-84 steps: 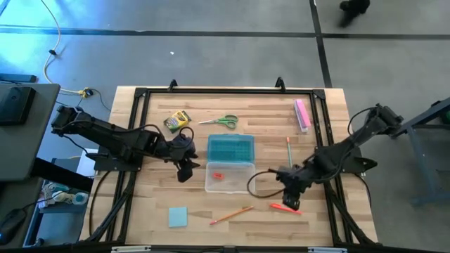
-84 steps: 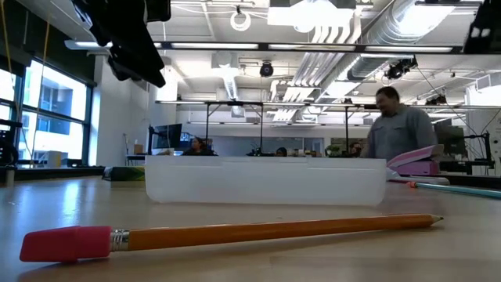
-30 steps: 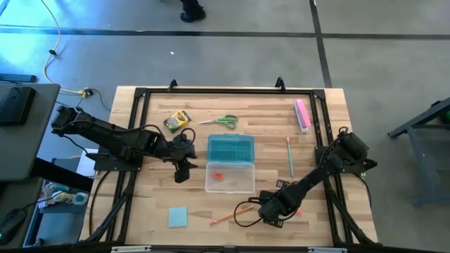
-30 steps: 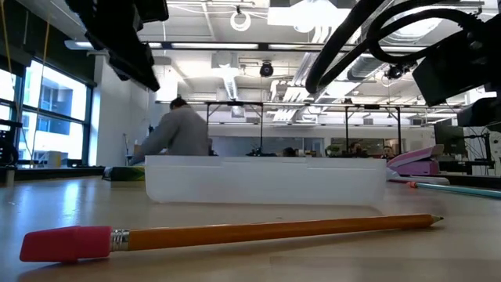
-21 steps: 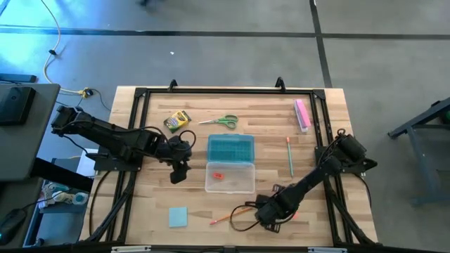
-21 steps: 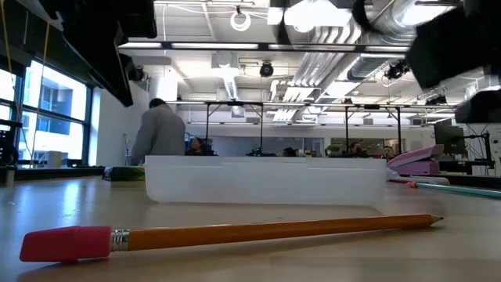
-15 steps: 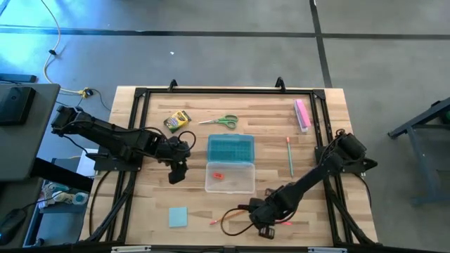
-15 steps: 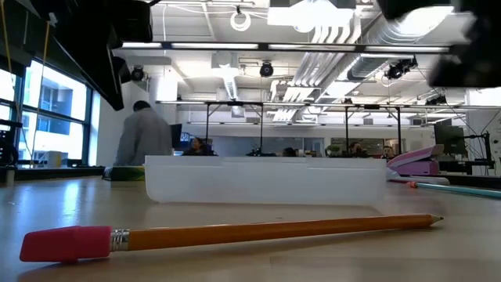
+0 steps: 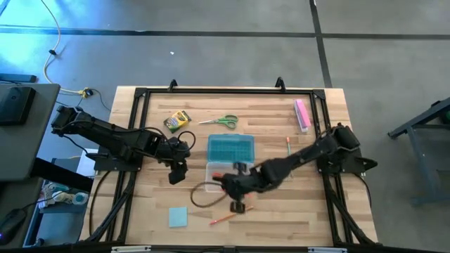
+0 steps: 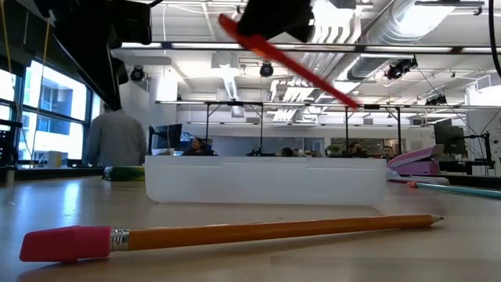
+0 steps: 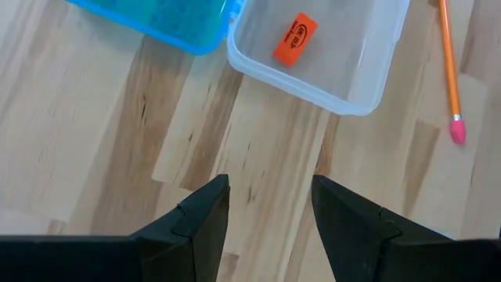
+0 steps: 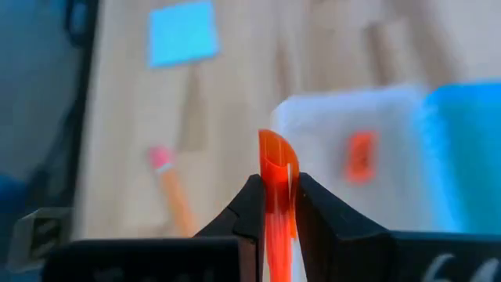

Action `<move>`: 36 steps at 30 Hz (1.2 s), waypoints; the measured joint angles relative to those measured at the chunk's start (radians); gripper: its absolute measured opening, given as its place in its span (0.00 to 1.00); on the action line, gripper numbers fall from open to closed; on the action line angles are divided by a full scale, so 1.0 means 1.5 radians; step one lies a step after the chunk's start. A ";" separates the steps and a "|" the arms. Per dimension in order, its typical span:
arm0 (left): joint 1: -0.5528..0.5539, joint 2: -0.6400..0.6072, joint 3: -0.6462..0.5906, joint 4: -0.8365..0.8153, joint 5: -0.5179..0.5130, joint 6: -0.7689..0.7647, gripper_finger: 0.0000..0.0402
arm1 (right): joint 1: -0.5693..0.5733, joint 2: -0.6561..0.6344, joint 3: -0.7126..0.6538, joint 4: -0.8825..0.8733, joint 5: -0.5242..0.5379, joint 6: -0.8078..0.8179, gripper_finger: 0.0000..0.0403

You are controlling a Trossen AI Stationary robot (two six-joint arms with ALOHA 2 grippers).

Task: Pack school essentials
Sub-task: Put the orange pen into the blue supply box, then put the green scissors into the blue supply box

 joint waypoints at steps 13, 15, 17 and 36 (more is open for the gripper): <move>-0.011 0.000 0.000 0.000 0.003 -0.021 0.43 | -0.080 0.083 0.001 0.008 -0.069 -0.093 0.08; -0.022 0.000 0.000 0.000 0.014 -0.021 0.43 | -0.083 0.091 0.001 0.006 -0.093 -0.075 0.08; -0.035 0.000 0.000 0.000 0.031 -0.021 0.43 | -0.087 0.093 0.001 -0.005 -0.112 -0.061 0.09; -0.117 0.000 0.000 -0.001 0.035 -0.029 0.43 | -0.120 0.072 0.001 -0.058 -0.148 0.003 0.44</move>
